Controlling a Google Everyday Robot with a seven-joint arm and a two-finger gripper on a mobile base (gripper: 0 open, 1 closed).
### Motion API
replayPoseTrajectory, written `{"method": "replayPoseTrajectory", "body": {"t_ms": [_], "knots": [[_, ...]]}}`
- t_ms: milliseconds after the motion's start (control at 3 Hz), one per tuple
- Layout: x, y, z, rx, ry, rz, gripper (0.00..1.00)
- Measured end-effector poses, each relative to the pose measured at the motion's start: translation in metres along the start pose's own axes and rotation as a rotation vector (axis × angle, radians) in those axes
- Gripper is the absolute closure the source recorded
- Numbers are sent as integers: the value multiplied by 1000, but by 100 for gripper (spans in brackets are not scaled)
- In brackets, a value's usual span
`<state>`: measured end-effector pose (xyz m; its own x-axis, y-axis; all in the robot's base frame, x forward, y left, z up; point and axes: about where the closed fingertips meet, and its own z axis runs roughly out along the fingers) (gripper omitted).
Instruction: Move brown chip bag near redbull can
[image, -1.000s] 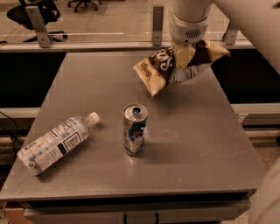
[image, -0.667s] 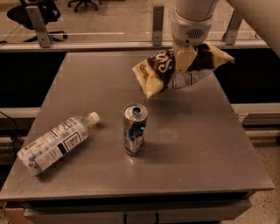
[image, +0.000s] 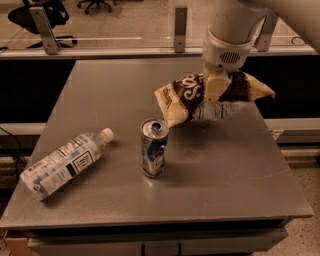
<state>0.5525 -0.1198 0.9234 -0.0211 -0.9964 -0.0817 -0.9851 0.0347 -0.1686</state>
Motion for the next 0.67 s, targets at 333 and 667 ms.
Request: {"method": "replayPoseTrajectory", "body": {"t_ms": [333,667], "knots": [[12,13,10,-24,7,16,100],[22,22,20,-47,7,29,100]]}}
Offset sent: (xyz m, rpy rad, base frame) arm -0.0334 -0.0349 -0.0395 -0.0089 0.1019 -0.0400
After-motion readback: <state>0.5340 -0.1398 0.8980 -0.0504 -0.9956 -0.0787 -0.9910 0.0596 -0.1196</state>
